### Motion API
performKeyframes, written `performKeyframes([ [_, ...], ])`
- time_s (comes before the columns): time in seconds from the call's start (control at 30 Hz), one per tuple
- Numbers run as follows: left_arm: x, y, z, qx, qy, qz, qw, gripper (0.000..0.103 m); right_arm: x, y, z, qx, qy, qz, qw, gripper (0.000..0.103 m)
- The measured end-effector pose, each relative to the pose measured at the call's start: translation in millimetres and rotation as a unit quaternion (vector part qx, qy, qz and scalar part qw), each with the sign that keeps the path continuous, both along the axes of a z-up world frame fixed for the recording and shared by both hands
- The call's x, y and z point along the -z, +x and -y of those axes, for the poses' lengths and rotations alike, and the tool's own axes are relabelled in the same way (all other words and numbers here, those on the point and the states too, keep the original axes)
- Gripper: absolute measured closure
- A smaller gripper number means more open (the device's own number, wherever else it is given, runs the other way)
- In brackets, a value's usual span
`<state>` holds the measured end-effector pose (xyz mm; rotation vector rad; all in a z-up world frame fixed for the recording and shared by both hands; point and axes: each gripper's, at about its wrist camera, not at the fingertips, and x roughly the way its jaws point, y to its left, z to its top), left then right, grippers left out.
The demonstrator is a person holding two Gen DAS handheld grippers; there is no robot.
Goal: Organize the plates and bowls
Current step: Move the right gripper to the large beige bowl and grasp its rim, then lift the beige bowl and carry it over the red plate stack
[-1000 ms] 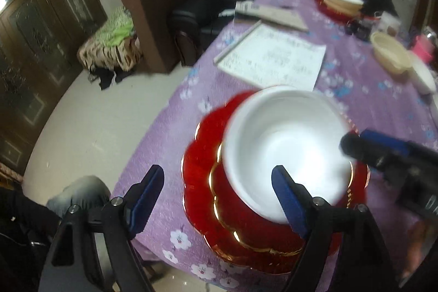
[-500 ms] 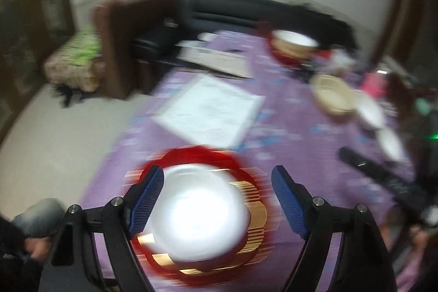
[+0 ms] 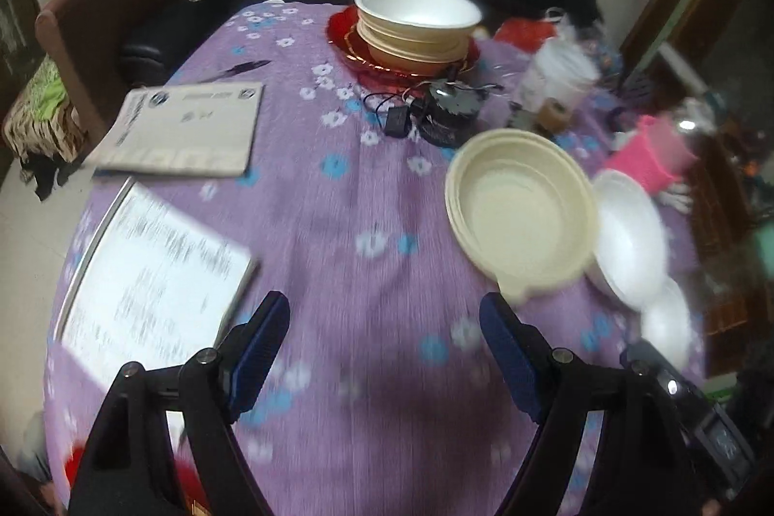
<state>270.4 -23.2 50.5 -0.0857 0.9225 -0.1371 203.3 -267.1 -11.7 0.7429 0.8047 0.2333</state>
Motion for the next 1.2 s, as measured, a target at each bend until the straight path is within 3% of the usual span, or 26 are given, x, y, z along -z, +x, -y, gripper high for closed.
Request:
performKeyframes([
  [0.13,15,47,21,0.013,0.016,-0.024,0.9995,0.022,15,34,2,0.022,0.007,-0.024,0.999,0.051],
  [0.3,35,90,36,0.021,0.004,-0.048,0.9986,0.022,28,59,8,0.044,0.023,-0.040,0.998,0.051],
  [0.43,39,103,43,0.026,-0.004,-0.045,0.9986,0.022,31,72,8,0.058,0.042,-0.041,0.997,0.051],
  [0.7,47,110,57,0.048,0.005,-0.046,0.9978,0.025,37,85,-3,0.079,0.026,-0.039,0.996,0.051],
  [0.73,48,110,58,0.050,0.006,-0.046,0.9977,0.029,38,86,-2,0.086,0.021,-0.041,0.995,0.051],
  [0.83,53,111,64,0.063,0.009,-0.055,0.9965,0.054,38,84,1,0.092,0.004,-0.033,0.995,0.054],
  [0.87,55,111,66,0.065,0.014,-0.058,0.9961,0.066,38,84,1,0.092,0.001,-0.032,0.995,0.059],
  [0.9,56,112,67,0.068,0.013,-0.060,0.9958,0.073,37,84,1,0.091,-0.007,-0.033,0.995,0.072],
  [0.93,57,111,69,0.072,0.009,-0.062,0.9954,0.076,37,84,1,0.092,-0.011,-0.034,0.995,0.078],
  [1.0,57,109,71,0.077,0.007,-0.060,0.9952,0.086,38,83,2,0.093,-0.011,-0.034,0.995,0.082],
  [1.2,50,96,73,0.082,0.012,-0.054,0.9951,0.087,33,72,4,0.092,-0.010,-0.034,0.995,0.084],
])
